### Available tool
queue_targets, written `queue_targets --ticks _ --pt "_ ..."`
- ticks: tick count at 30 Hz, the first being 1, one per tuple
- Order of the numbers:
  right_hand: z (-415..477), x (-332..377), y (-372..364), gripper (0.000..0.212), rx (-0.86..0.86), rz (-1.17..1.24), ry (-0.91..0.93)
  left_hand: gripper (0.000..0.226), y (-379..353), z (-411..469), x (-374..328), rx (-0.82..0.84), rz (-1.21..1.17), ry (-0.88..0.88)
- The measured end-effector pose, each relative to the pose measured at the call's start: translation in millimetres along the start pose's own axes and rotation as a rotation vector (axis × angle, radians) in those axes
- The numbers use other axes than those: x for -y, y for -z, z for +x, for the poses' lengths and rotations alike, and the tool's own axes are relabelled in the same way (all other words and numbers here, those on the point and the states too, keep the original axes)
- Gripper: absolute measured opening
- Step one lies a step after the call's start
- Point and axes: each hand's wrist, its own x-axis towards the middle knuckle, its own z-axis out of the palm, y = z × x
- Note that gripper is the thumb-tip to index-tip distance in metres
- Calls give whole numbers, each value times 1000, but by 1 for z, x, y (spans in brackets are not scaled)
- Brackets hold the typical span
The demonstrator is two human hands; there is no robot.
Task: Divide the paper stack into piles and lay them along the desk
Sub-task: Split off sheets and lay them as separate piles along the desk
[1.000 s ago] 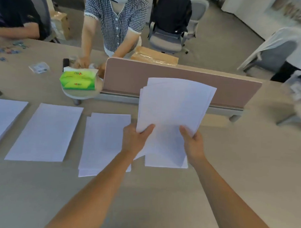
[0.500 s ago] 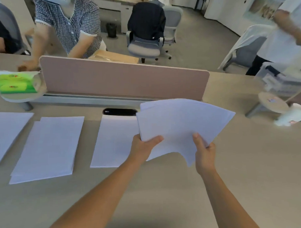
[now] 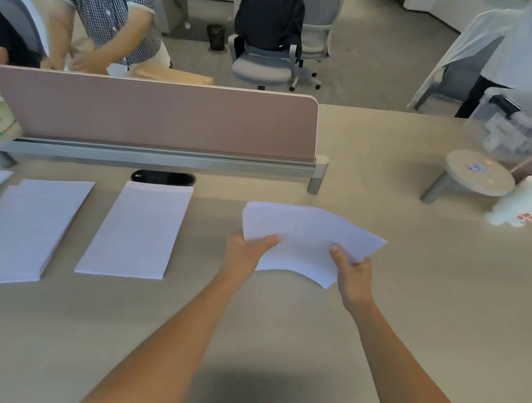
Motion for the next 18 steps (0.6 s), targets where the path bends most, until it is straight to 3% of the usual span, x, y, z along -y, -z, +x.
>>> queue_targets --ticks 3,10,18 --pt "13 11 8 12 -32 30 6 17 -15 4 -7 -31 14 -30" --pt "32 -3 37 26 162 -128 -8 29 -14 16 1 68 37 -17" --pt "48 1 24 26 89 -14 34 25 -26 22 6 10 -12 -55"
